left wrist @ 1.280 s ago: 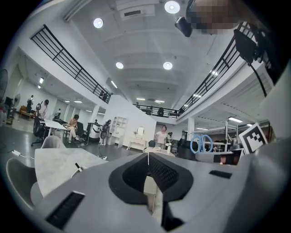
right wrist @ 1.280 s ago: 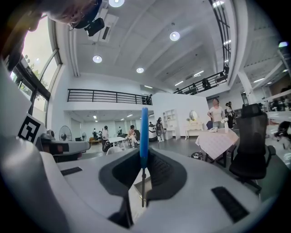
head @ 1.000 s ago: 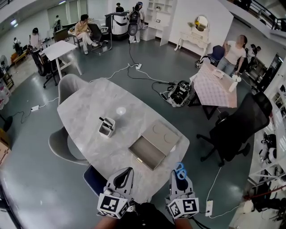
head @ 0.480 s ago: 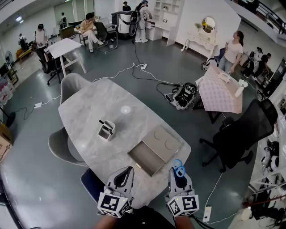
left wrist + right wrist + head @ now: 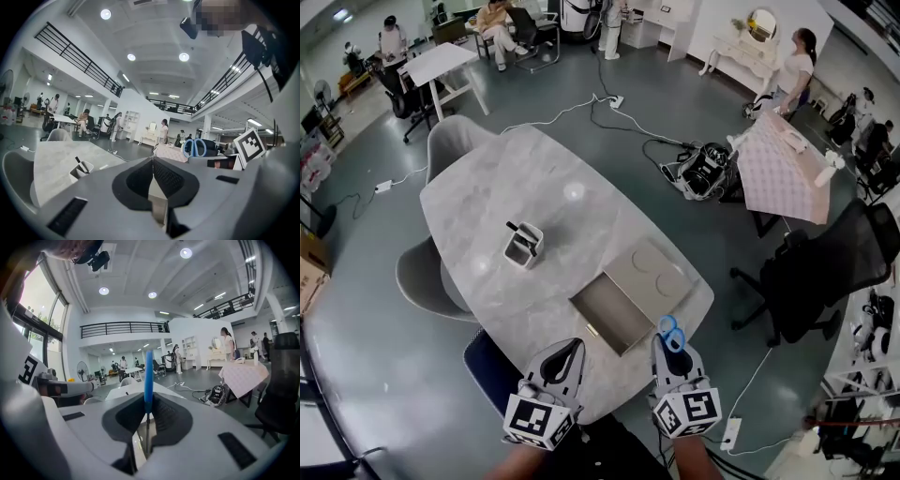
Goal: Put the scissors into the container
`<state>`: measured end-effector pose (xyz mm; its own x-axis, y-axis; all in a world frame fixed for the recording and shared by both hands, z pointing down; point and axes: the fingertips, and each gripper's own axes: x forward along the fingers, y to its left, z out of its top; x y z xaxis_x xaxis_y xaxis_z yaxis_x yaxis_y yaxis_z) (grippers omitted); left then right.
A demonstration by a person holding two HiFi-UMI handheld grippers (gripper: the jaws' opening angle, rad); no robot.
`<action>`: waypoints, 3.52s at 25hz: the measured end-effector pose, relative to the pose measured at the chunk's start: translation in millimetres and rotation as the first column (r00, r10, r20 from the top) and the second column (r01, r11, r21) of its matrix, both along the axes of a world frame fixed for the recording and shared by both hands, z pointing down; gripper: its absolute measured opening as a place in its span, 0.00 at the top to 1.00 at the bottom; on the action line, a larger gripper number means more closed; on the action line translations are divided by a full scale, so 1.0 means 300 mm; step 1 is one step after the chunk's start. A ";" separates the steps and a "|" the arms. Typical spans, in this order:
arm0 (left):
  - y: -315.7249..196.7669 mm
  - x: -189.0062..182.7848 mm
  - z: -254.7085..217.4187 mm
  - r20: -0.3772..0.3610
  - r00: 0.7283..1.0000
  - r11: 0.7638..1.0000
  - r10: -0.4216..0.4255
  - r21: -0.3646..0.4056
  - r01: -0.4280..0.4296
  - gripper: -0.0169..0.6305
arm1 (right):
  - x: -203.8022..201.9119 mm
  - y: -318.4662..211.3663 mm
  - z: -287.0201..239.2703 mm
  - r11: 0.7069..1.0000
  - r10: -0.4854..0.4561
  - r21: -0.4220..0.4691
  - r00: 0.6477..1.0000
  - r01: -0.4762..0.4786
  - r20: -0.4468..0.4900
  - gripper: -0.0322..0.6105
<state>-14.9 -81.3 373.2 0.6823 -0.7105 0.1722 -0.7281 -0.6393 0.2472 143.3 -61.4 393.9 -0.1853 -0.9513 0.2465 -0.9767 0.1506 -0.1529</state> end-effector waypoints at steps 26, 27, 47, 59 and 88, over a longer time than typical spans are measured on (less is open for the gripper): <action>-0.129 0.072 0.475 0.046 0.998 0.964 -0.045 -0.261 0.056 0.95 | -0.110 -0.339 0.676 0.848 -0.281 -0.447 0.957 0.284 0.075 0.90; -0.135 0.073 0.491 0.045 0.998 0.961 -0.047 -0.269 0.057 0.95 | -0.114 -0.349 0.699 0.839 -0.279 -0.461 0.956 0.289 0.090 0.90; -0.145 0.065 0.687 0.040 0.996 0.923 -0.083 -0.374 0.092 0.95 | -0.194 -0.395 0.991 0.640 -0.228 -0.691 0.942 0.336 0.247 0.90; -0.145 0.059 0.695 0.035 0.995 0.919 -0.090 -0.383 0.097 0.95 | -0.210 -0.397 1.018 0.636 -0.246 -0.705 0.948 0.314 0.201 0.90; -0.126 0.099 0.672 0.015 0.998 0.922 -0.063 -0.382 0.065 0.95 | -0.167 -0.369 0.960 0.628 -0.314 -0.707 0.937 0.326 0.153 0.90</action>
